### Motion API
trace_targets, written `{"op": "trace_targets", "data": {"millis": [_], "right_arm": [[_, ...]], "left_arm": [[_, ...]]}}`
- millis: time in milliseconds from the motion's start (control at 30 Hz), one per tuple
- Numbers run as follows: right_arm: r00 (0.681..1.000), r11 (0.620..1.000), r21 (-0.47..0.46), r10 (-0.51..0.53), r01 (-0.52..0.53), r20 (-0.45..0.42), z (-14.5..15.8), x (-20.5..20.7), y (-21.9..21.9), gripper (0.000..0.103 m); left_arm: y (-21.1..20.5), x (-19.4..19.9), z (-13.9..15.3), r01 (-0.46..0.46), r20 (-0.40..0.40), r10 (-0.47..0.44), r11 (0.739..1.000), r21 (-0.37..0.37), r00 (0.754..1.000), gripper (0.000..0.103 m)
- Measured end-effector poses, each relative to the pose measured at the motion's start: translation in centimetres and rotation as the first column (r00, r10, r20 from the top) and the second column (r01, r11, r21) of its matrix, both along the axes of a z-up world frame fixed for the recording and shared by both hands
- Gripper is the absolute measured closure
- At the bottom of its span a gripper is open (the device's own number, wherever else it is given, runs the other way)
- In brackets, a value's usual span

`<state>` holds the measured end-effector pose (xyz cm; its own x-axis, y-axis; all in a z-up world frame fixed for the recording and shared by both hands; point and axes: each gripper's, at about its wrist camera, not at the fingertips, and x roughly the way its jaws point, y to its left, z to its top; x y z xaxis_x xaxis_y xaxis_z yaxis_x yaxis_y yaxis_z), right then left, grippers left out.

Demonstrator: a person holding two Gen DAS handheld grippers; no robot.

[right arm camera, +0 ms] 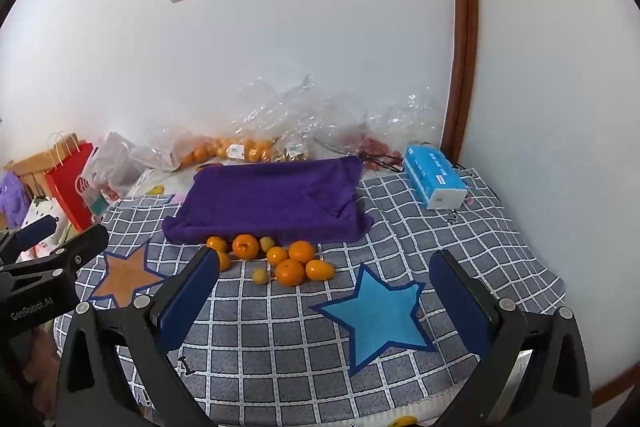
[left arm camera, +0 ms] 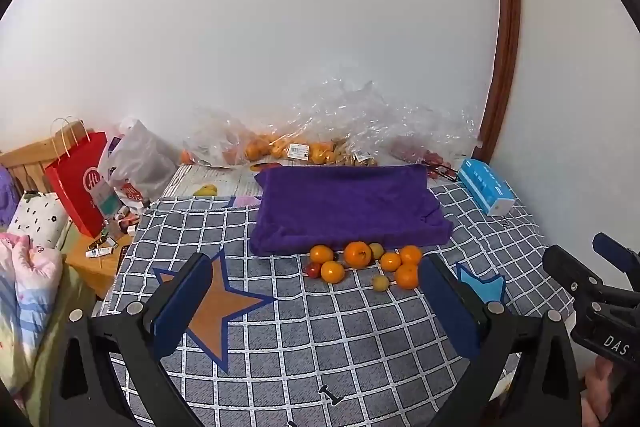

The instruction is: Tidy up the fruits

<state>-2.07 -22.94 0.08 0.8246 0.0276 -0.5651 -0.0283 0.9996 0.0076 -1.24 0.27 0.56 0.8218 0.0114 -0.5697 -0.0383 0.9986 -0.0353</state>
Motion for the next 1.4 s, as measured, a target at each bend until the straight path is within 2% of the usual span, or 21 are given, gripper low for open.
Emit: {"op": "trace_targets", "data": {"millis": [400,1400], "right_arm": [[1.0,1.0,0.01,0.006,-0.006,-0.001,0.3,-0.32,0.04,0.0],[1.0,1.0,0.008,0.012,-0.012,0.0,0.51,-0.67,0.46,0.0]], "left_arm": [[-0.04,-0.2,0.7,-0.002,0.001,0.002,1.0,0.002,1.0,0.0],[0.41,-0.78,0.05,-0.007,-0.001,0.007,1.0,-0.015,1.0,0.0]]}}
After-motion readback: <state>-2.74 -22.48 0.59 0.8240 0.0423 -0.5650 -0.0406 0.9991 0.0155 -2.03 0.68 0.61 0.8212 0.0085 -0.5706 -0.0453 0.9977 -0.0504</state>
